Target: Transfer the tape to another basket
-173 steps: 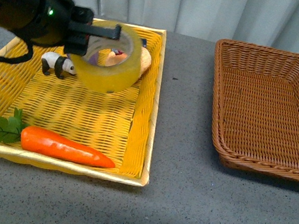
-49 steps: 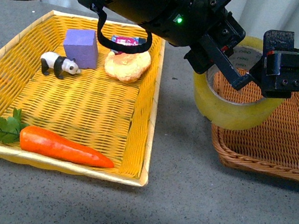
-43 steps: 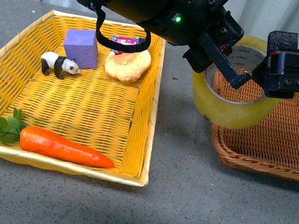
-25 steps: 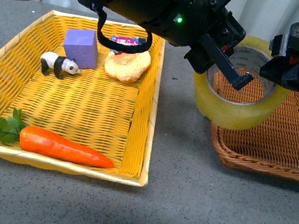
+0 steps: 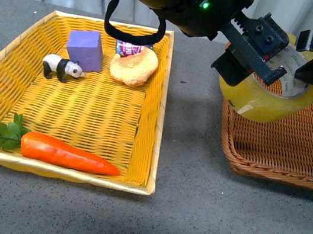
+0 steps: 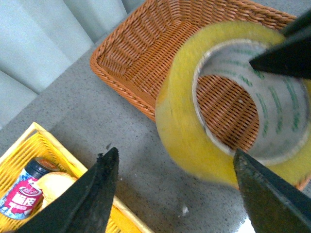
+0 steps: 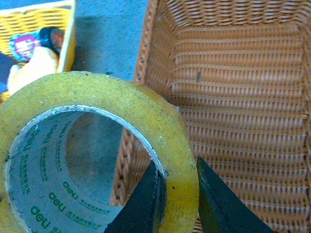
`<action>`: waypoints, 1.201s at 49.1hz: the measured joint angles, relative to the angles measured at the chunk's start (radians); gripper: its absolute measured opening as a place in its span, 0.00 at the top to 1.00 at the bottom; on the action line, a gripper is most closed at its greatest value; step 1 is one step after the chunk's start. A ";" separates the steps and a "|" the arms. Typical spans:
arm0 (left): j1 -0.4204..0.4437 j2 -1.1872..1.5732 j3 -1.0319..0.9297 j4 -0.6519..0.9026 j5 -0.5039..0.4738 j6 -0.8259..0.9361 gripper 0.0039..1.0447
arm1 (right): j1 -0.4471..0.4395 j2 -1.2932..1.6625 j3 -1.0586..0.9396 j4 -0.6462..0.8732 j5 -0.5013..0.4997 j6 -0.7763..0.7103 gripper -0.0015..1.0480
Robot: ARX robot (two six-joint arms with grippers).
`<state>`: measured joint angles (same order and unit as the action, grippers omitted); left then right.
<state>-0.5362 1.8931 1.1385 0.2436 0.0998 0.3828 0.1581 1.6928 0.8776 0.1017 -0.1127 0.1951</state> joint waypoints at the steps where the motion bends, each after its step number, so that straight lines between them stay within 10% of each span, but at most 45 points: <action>1: 0.000 -0.004 -0.005 -0.006 0.008 -0.001 0.31 | -0.006 0.006 0.002 0.007 0.015 -0.001 0.85; 10: -0.002 -0.022 -0.043 0.008 -0.011 0.000 0.04 | -0.043 0.049 0.016 0.022 0.037 -0.025 0.85; 43: 0.168 -0.077 -0.229 0.351 -0.294 -0.113 0.06 | -0.187 0.318 0.107 0.051 0.044 -0.090 0.85; 59: 0.190 -0.127 -0.301 0.452 -0.399 -0.222 0.06 | -0.204 0.246 0.061 0.153 0.014 -0.067 0.29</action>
<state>-0.3462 1.7660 0.8375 0.6960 -0.2993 0.1612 -0.0456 1.9392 0.9386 0.2550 -0.0982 0.1284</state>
